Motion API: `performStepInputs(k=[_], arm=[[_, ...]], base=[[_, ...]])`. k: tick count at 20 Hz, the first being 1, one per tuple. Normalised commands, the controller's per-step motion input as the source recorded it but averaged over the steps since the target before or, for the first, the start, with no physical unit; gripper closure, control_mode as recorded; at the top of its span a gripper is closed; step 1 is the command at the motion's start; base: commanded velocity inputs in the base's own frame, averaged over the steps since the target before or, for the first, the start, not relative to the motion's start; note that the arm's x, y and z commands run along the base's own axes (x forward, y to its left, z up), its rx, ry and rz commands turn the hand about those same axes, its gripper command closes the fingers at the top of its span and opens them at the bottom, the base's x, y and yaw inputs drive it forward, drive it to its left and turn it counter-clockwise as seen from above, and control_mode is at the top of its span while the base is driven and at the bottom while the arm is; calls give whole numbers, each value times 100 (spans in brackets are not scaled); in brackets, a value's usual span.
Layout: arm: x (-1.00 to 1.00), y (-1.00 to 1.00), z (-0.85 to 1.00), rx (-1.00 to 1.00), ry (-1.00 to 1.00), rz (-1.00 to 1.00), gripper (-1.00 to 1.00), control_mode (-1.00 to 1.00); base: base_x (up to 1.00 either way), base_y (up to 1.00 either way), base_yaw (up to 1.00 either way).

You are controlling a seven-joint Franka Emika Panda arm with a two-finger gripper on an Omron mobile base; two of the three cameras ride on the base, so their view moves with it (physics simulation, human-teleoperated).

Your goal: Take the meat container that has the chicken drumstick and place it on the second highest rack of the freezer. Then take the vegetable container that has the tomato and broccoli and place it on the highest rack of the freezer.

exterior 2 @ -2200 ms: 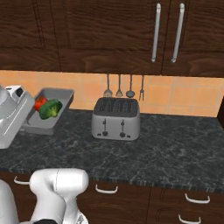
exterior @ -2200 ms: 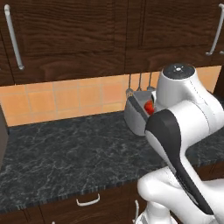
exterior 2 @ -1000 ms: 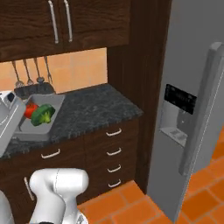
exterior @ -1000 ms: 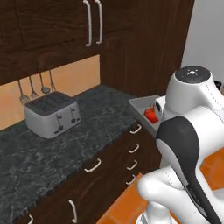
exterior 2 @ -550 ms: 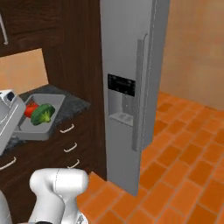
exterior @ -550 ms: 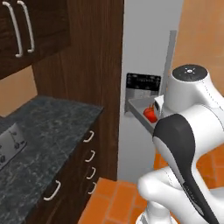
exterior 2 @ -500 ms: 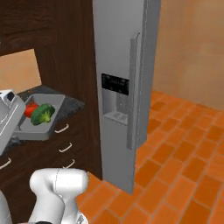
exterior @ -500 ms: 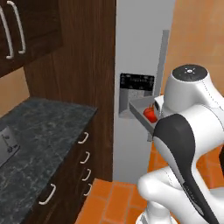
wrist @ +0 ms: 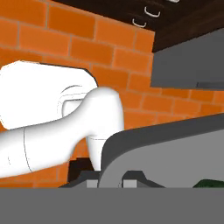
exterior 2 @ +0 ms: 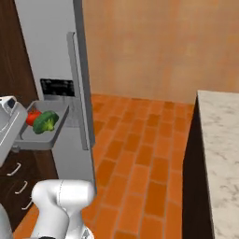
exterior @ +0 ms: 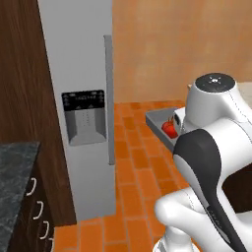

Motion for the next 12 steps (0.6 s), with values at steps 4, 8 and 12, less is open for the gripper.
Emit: performStepInputs(k=[4, 8, 12], arm=[[0, 0, 0, 0, 0, 0, 100, 100], [0, 0, 0, 0, 0, 0, 100, 100], [0, 0, 0, 0, 0, 0, 100, 100]], base=[[29, -22, -59], [50, -33, -43], [79, -62, -20]])
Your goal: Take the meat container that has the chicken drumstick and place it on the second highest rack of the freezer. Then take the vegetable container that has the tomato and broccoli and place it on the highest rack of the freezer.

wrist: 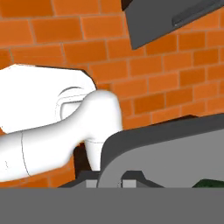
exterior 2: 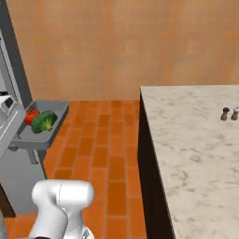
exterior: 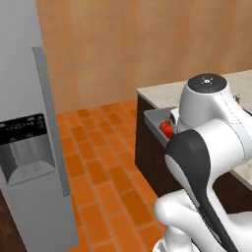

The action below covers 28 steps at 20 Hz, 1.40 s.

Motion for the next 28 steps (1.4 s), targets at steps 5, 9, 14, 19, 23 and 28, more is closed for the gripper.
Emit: performStepInputs(k=[5, 9, 14, 19, 23, 28], arm=[[0, 0, 0, 0, 0, 0, 100, 100], [0, 0, 0, 0, 0, 0, 100, 100], [0, 0, 0, 0, 0, 0, 100, 100], [0, 0, 0, 0, 0, 0, 100, 100], [0, 0, 0, 0, 0, 0, 100, 100], [0, 0, 0, 0, 0, 0, 100, 100]], base=[[95, -35, -7], [100, 2, 0], [100, -1, 0], [100, -4, 5], [100, -9, 20], [100, -11, 39]])
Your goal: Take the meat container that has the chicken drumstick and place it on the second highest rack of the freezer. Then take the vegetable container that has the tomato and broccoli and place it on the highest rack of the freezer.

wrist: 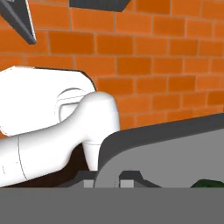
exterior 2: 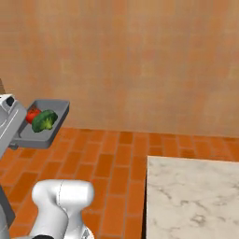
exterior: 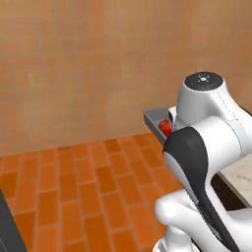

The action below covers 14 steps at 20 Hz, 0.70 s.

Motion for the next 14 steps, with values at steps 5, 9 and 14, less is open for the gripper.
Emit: performStepInputs(k=[5, 9, 14], arm=[[0, 0, 0, 0, 0, 0, 100, 100], [0, 0, 0, 0, 0, 0, 100, 100], [0, 0, 0, 0, 0, 0, 100, 100]], base=[[99, -7, 62], [79, -16, 63], [52, -18, 64]])
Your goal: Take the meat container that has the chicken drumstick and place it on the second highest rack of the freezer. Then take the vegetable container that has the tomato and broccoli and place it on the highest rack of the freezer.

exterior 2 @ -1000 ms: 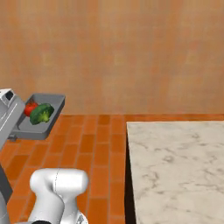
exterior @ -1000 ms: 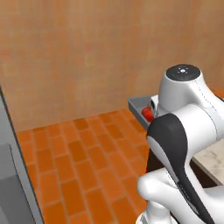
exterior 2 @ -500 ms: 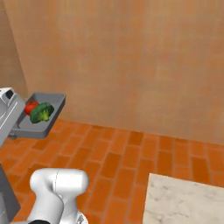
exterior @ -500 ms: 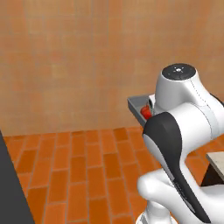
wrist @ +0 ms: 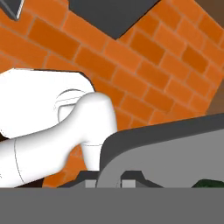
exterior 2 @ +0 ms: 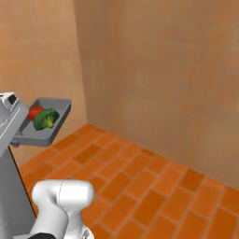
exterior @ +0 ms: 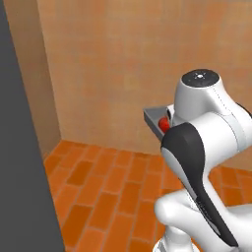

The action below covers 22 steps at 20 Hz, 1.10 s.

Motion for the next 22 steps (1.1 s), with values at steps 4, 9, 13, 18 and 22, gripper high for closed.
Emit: performStepInputs(k=[4, 9, 13, 18, 22], arm=[[0, 0, 0, 0, 0, 0, 100, 100], [0, 0, 0, 0, 0, 0, 100, 100], [0, 0, 0, 0, 0, 0, 100, 100], [0, 0, 0, 0, 0, 0, 100, 100], [0, 0, 0, 0, 0, 0, 100, 100]], base=[[0, -12, 70], [-1, -13, 70], [-8, -20, 67], [-12, -19, 65], [3, -9, 64]])
